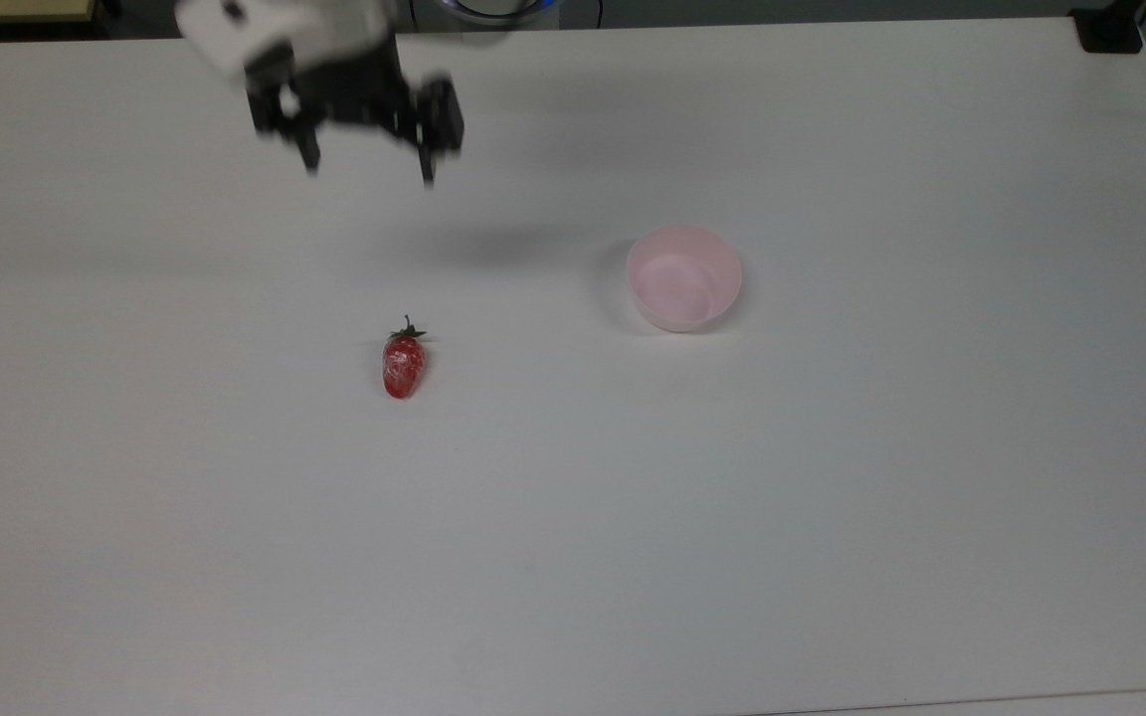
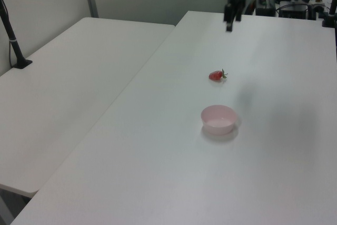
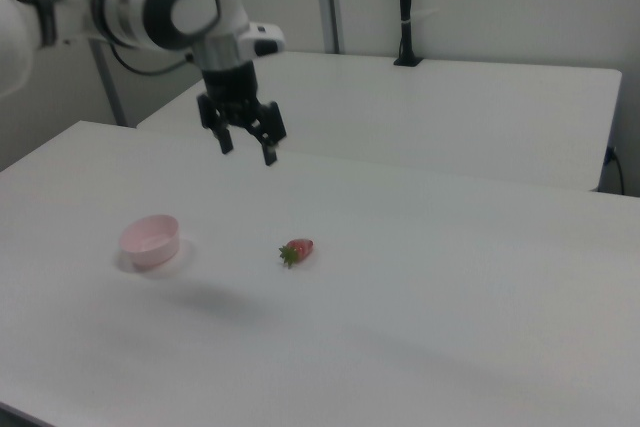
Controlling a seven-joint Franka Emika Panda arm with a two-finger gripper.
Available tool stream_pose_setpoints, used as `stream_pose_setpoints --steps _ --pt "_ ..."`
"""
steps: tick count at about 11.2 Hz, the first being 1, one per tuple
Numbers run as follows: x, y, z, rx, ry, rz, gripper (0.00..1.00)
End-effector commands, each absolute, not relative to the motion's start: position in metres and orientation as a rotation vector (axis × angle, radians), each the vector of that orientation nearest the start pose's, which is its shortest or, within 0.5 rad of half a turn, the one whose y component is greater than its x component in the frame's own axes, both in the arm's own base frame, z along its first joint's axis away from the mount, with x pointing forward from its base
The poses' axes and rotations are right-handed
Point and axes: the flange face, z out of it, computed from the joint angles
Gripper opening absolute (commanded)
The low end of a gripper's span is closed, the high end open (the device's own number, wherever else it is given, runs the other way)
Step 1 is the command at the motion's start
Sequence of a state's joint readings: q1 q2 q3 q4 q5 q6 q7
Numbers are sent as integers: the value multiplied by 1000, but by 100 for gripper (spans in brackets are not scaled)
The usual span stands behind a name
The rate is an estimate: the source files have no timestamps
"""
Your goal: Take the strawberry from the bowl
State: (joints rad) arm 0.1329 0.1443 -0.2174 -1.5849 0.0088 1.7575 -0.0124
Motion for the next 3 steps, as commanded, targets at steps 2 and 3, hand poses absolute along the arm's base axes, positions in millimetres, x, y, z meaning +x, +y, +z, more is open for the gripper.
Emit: stream_pose_setpoints --steps 2,3 --pt "558 -45 588 -3147 134 -24 100" --pt "558 -43 587 -3147 129 -21 100"
